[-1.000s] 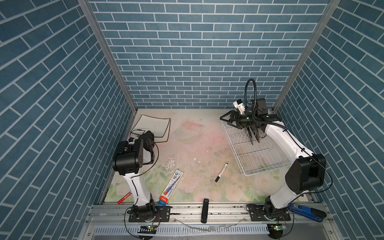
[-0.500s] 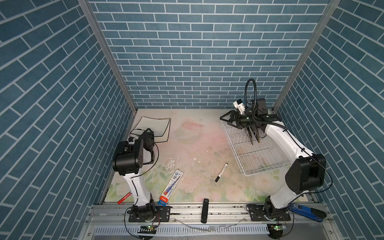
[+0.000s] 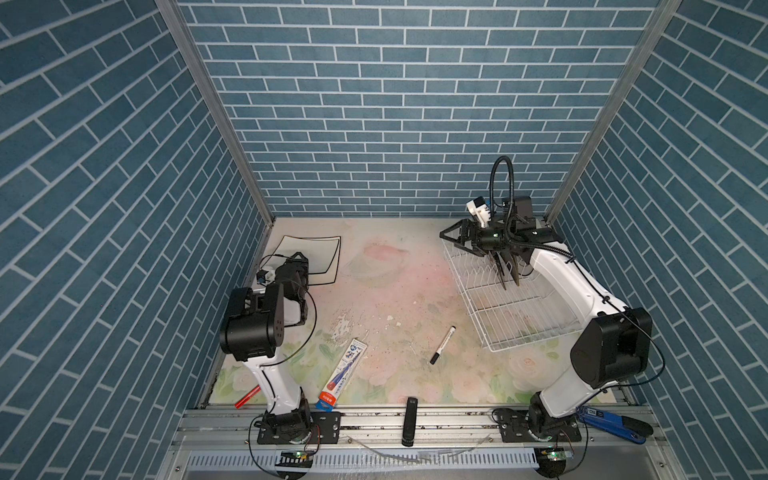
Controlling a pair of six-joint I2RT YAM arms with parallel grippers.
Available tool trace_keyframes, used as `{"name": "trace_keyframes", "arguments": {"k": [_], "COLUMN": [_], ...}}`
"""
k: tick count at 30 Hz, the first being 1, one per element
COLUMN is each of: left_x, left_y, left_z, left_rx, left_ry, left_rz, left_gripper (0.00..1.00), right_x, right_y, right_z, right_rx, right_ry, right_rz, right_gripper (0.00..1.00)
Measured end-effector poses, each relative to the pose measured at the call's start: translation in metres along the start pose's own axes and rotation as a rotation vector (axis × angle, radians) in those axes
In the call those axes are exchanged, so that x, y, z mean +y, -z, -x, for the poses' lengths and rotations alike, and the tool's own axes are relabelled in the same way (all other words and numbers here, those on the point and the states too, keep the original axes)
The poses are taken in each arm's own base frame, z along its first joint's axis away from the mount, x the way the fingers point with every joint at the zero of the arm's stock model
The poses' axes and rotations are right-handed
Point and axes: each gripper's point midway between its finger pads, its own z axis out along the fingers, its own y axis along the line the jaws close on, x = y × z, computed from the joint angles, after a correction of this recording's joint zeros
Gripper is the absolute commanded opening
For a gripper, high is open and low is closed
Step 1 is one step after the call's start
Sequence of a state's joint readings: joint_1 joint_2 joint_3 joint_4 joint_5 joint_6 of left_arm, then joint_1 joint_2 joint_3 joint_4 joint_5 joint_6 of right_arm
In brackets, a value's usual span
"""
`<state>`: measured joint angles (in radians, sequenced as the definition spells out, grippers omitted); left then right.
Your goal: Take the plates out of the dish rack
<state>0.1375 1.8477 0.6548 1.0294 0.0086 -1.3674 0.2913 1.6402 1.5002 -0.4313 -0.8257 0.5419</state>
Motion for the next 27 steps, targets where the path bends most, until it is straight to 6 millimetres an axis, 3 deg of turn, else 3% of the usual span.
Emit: {"name": "trace_keyframes", "arguments": {"k": [27], "left_x": [0.02], "left_y": [-0.008], "left_z": [-0.022], "left_rx": [0.125], "left_ry": [-0.029], "left_rz": [0.14], "left_gripper": [0.84], "right_x": [0.002], "right_y": [0.0], "right_z": [0.005], "right_rx": [-0.018], "right_ry": [0.018], "right_rz": [0.009], "right_gripper": [0.98]}}
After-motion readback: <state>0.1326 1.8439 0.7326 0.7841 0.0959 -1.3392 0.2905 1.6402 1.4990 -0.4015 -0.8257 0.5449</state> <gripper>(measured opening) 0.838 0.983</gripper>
